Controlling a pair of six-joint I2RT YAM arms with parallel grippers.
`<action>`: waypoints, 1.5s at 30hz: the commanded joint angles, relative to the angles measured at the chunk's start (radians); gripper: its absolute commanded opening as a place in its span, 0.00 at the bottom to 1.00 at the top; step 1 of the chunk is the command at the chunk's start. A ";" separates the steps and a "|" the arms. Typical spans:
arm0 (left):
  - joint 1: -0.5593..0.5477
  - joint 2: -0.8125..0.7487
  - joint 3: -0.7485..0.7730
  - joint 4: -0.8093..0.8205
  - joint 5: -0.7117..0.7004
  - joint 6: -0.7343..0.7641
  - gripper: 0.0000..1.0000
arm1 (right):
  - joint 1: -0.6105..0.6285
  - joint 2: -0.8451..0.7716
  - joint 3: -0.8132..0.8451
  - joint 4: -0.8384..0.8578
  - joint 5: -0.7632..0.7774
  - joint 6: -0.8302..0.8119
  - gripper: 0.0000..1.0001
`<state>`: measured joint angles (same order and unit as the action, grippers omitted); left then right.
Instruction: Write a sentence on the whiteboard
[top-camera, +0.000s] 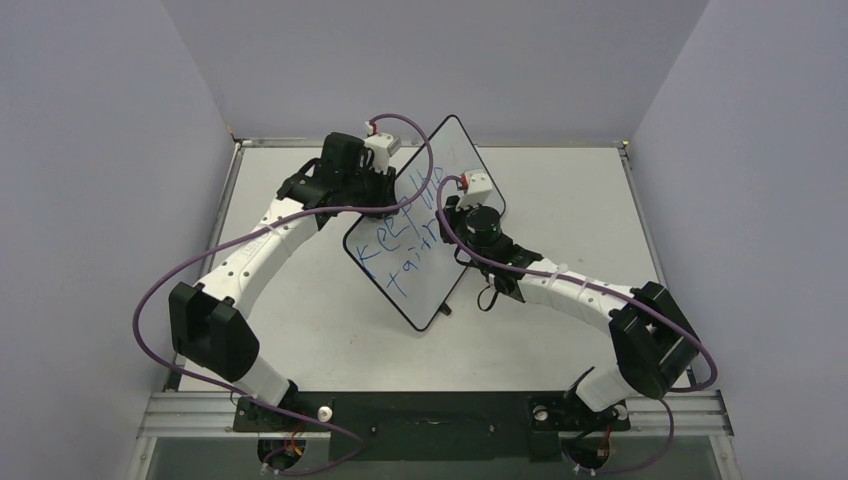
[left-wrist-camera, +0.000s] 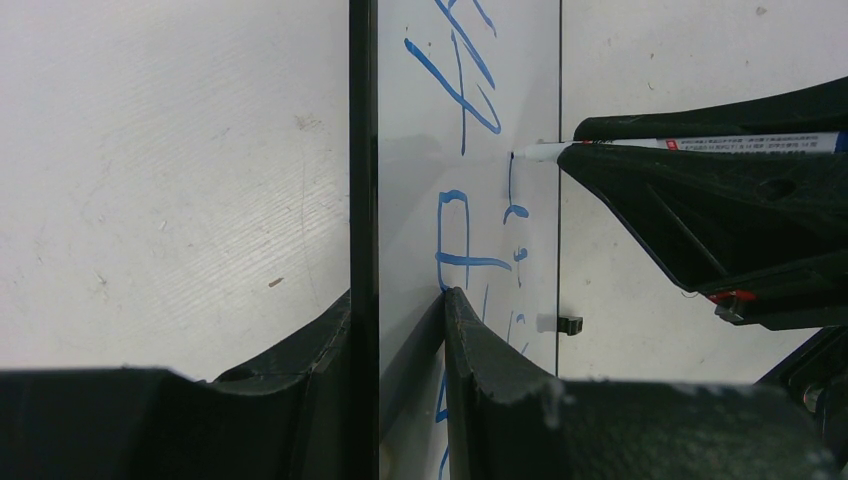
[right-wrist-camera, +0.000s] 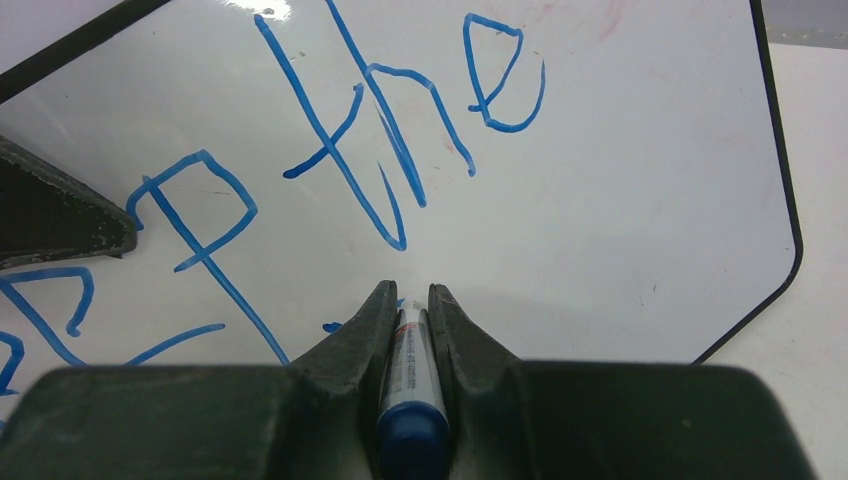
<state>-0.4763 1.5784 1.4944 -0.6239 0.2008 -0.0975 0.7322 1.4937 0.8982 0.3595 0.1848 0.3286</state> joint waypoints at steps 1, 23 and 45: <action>-0.050 0.049 -0.056 -0.043 -0.063 0.086 0.00 | 0.001 0.016 -0.005 0.021 -0.044 0.025 0.00; -0.050 0.042 -0.057 -0.043 -0.064 0.087 0.00 | 0.001 -0.112 -0.101 -0.052 -0.021 0.044 0.00; -0.057 0.032 -0.056 -0.043 -0.067 0.087 0.00 | 0.065 -0.416 -0.305 0.021 -0.125 0.100 0.00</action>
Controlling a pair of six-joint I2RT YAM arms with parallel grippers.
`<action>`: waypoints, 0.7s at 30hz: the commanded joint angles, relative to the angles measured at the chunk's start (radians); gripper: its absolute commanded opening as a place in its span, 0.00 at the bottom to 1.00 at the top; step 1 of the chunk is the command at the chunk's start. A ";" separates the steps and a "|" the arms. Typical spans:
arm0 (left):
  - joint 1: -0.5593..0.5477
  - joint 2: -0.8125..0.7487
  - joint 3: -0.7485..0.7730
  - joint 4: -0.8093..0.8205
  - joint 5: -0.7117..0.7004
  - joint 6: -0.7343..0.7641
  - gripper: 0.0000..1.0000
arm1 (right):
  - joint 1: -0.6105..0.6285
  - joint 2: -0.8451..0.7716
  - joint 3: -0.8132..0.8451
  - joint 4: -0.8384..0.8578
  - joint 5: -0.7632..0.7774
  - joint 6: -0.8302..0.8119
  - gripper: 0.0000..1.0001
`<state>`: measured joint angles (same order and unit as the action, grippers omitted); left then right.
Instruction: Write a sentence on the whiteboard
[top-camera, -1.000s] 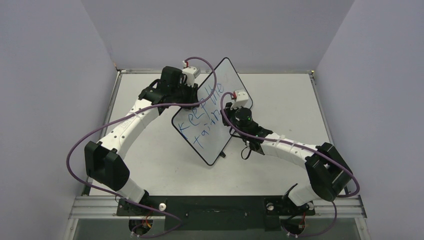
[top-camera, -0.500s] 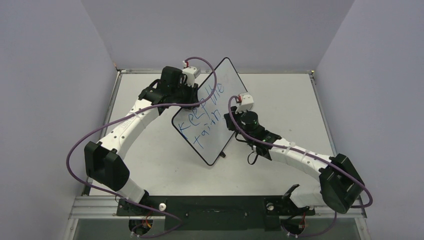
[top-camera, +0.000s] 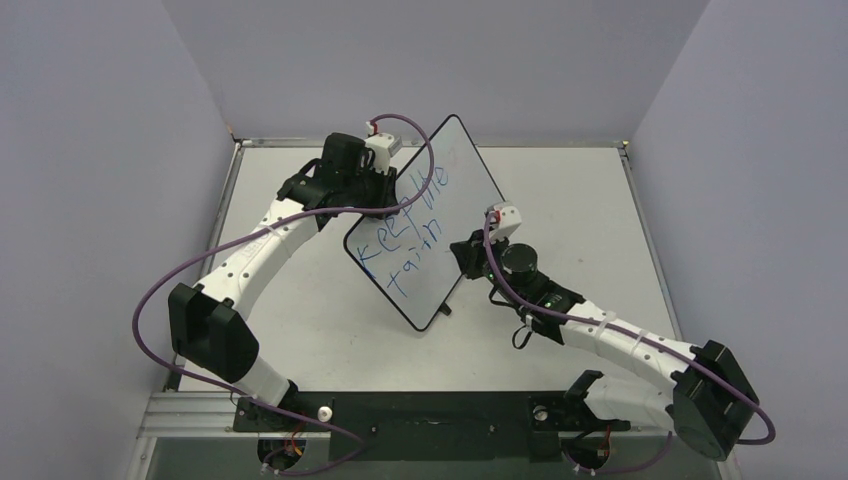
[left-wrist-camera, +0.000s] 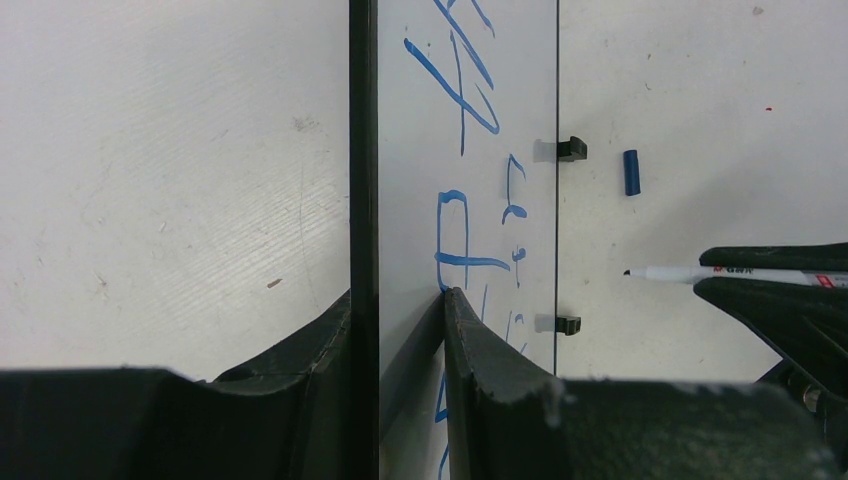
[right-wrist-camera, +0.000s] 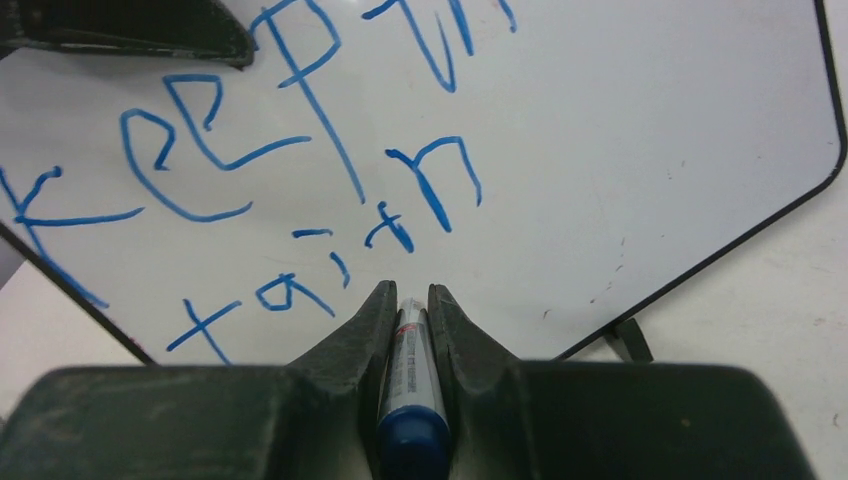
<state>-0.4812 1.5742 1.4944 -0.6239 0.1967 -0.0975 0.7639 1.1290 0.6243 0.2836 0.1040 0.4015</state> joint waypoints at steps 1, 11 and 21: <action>-0.052 0.035 -0.058 -0.043 -0.063 0.087 0.00 | 0.040 -0.055 -0.039 0.120 -0.048 0.029 0.00; -0.053 0.033 -0.057 -0.040 -0.060 0.086 0.00 | 0.151 -0.082 -0.177 0.212 -0.021 0.049 0.00; -0.054 0.035 -0.057 -0.041 -0.056 0.086 0.00 | 0.196 -0.040 -0.211 0.288 -0.027 0.049 0.00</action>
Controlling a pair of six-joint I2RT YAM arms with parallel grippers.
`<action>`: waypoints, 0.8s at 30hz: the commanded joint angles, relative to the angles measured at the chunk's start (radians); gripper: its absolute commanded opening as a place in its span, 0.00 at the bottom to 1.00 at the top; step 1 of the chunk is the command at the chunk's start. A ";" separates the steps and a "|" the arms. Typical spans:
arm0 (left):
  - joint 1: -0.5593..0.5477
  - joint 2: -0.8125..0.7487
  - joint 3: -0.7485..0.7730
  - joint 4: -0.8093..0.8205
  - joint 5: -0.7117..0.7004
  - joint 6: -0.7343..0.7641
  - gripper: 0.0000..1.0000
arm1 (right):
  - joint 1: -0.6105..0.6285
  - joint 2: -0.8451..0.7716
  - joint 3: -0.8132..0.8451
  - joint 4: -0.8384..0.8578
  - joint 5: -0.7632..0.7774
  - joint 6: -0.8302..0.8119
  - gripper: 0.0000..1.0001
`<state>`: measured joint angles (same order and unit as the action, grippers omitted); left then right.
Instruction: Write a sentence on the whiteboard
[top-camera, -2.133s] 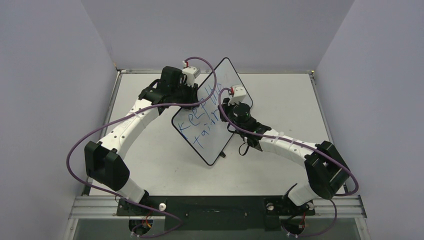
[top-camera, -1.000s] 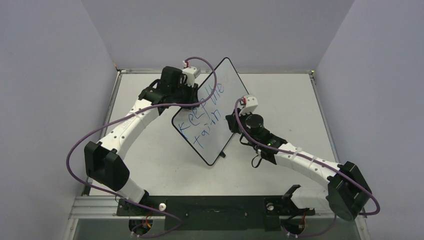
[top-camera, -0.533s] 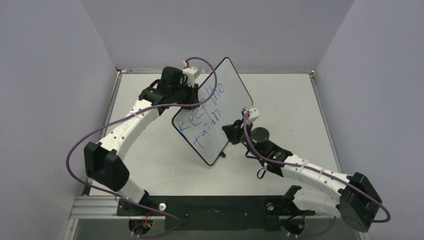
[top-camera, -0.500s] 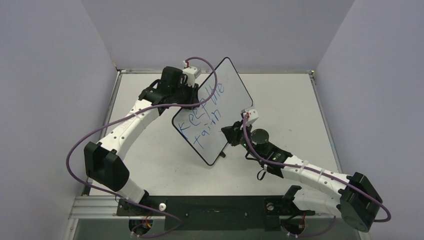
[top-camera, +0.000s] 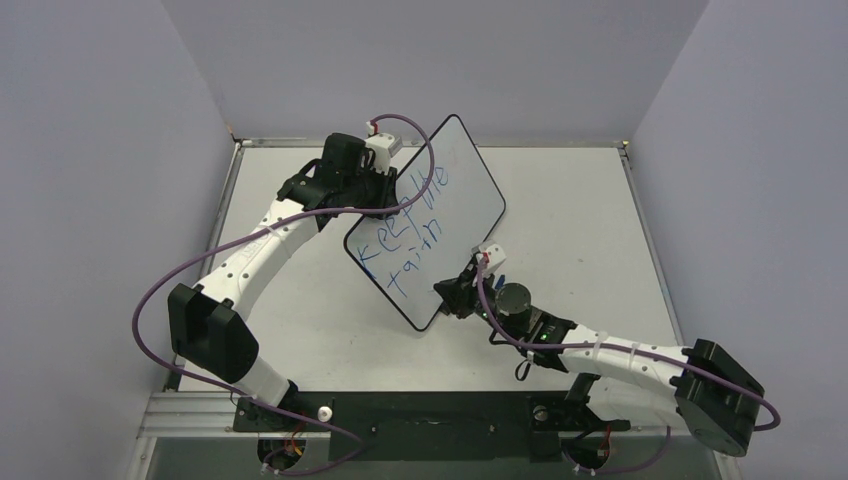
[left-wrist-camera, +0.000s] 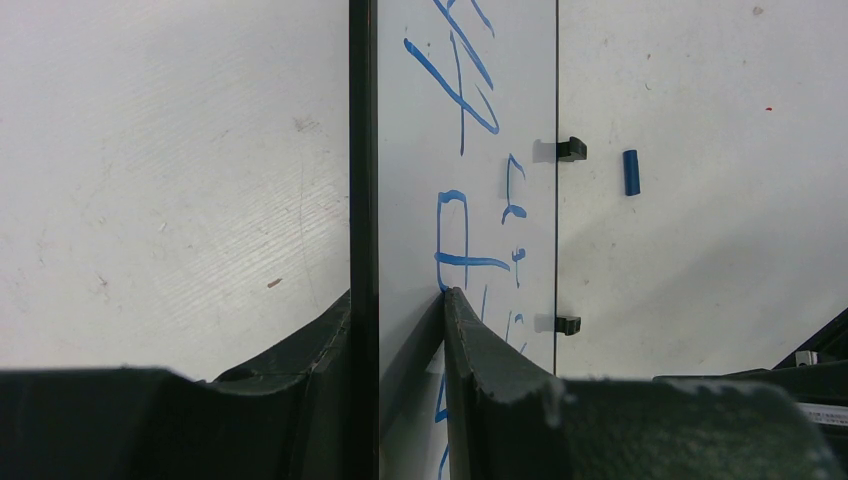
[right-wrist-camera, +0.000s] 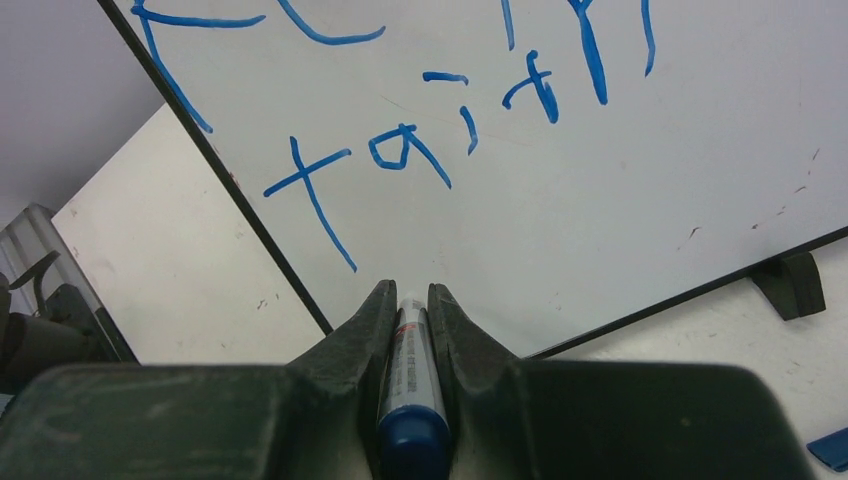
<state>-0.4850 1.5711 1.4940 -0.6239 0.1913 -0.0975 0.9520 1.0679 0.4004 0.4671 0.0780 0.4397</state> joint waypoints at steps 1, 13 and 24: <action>-0.050 0.039 -0.057 -0.041 -0.049 0.085 0.00 | 0.009 0.031 0.017 0.104 -0.002 0.008 0.00; -0.052 0.032 -0.060 -0.040 -0.052 0.087 0.00 | 0.012 0.143 0.091 0.100 0.052 -0.025 0.00; -0.055 0.030 -0.061 -0.039 -0.053 0.085 0.00 | 0.011 0.214 0.171 0.056 0.093 -0.077 0.00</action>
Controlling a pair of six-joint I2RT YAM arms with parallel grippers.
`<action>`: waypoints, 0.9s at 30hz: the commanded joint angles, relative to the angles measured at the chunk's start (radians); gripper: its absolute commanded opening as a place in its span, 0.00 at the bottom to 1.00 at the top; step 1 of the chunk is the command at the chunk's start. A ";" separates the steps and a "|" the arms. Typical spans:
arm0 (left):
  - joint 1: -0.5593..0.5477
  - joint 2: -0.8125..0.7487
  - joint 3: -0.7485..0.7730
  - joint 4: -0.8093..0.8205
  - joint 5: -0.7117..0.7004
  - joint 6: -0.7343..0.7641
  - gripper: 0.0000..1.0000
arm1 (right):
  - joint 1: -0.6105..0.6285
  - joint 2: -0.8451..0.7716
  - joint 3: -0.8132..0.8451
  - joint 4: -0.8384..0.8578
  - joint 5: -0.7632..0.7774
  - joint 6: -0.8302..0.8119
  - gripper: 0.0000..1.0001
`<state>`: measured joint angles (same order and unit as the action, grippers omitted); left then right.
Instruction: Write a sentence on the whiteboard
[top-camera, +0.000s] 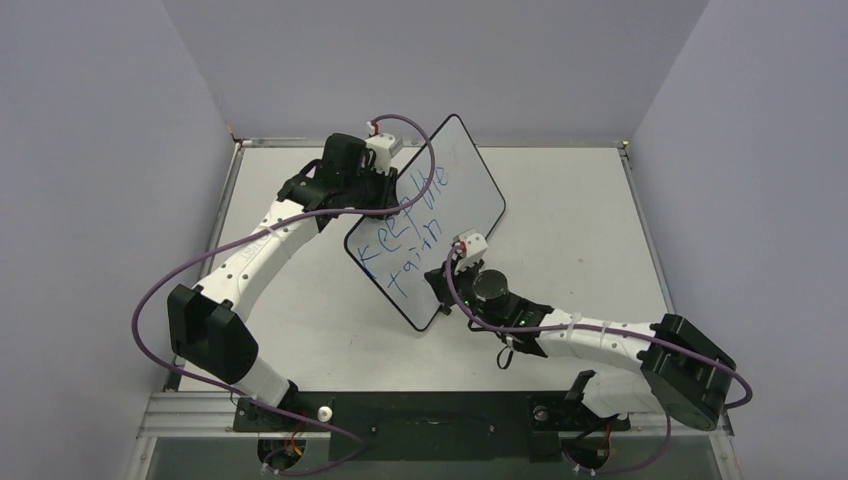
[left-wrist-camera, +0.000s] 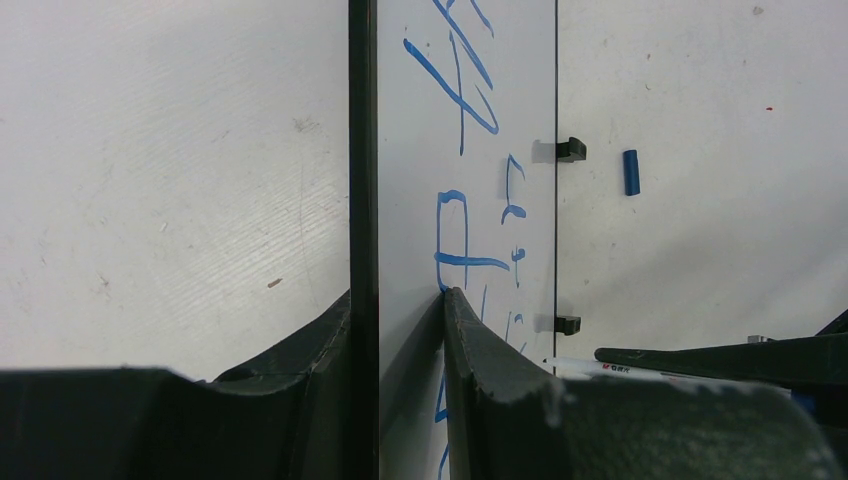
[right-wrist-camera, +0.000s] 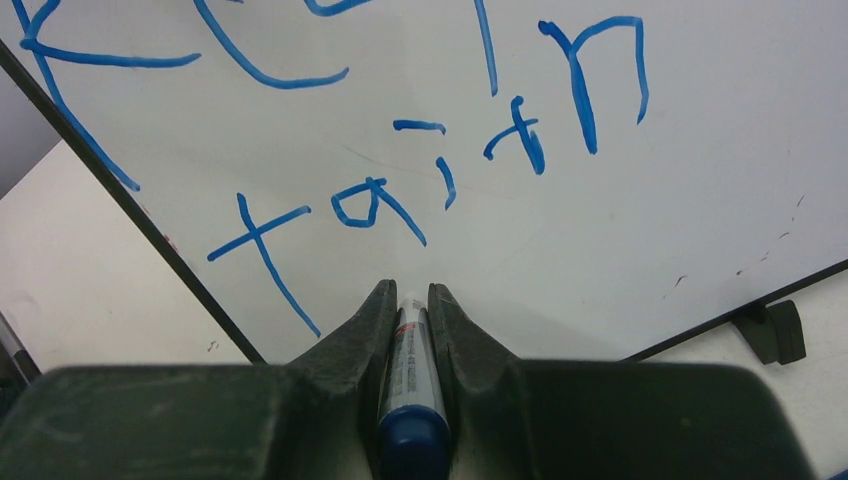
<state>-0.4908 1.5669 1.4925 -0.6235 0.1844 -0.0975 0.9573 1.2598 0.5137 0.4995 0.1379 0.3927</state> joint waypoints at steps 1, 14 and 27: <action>-0.049 0.033 -0.060 -0.040 -0.046 0.085 0.00 | 0.006 0.032 0.060 0.022 0.031 -0.031 0.00; -0.049 0.035 -0.060 -0.041 -0.048 0.086 0.00 | 0.029 0.057 0.036 0.040 -0.008 0.002 0.00; -0.049 0.030 -0.061 -0.040 -0.049 0.086 0.00 | 0.082 0.078 0.051 -0.050 0.038 0.027 0.00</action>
<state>-0.4911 1.5642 1.4899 -0.6231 0.1806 -0.0959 1.0248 1.3128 0.5442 0.4908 0.1673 0.3855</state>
